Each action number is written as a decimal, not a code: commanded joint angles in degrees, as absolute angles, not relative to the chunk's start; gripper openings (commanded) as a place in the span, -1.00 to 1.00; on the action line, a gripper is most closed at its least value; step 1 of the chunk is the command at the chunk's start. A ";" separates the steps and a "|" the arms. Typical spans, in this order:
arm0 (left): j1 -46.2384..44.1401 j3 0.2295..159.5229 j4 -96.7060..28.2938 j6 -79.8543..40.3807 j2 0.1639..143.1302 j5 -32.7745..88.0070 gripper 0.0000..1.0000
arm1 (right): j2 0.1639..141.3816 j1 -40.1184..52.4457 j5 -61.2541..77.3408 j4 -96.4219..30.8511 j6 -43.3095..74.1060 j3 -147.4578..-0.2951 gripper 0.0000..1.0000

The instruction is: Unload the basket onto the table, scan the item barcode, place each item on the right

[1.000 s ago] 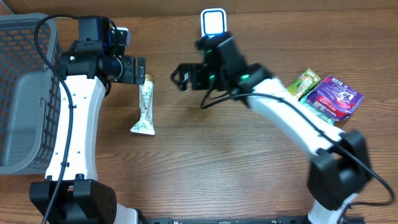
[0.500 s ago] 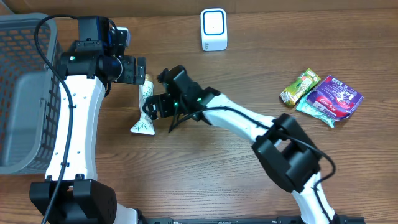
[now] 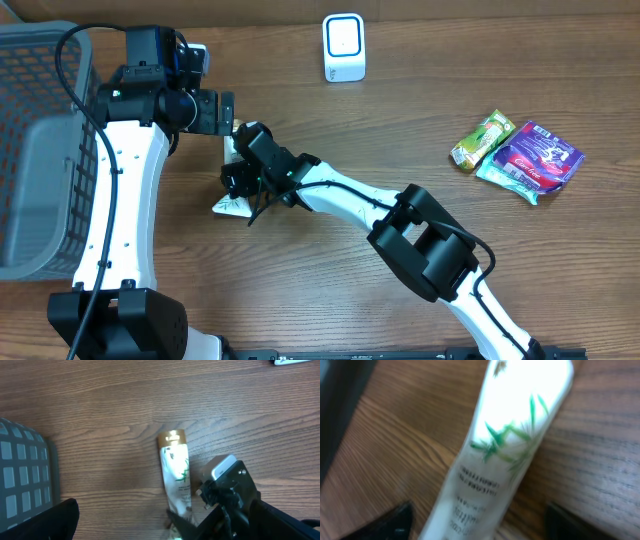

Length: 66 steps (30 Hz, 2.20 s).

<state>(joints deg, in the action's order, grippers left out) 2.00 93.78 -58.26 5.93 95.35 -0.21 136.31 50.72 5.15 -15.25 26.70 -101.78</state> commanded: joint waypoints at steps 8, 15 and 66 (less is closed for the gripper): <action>2.22 94.19 -58.24 4.91 94.08 -0.19 0.99 | 136.66 51.16 1.10 -18.24 26.70 -103.53 -0.52; 2.22 94.19 -58.24 4.91 94.08 -0.19 0.99 | 134.17 48.69 2.66 -29.74 26.59 -104.71 -0.78; 2.22 94.19 -58.26 4.91 94.08 -0.19 0.99 | 119.59 30.89 -3.46 -43.70 33.26 -94.13 -0.92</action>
<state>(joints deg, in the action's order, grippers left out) 2.00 93.78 -58.26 5.93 95.35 -0.21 120.49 30.50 -1.93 -44.93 31.44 -94.63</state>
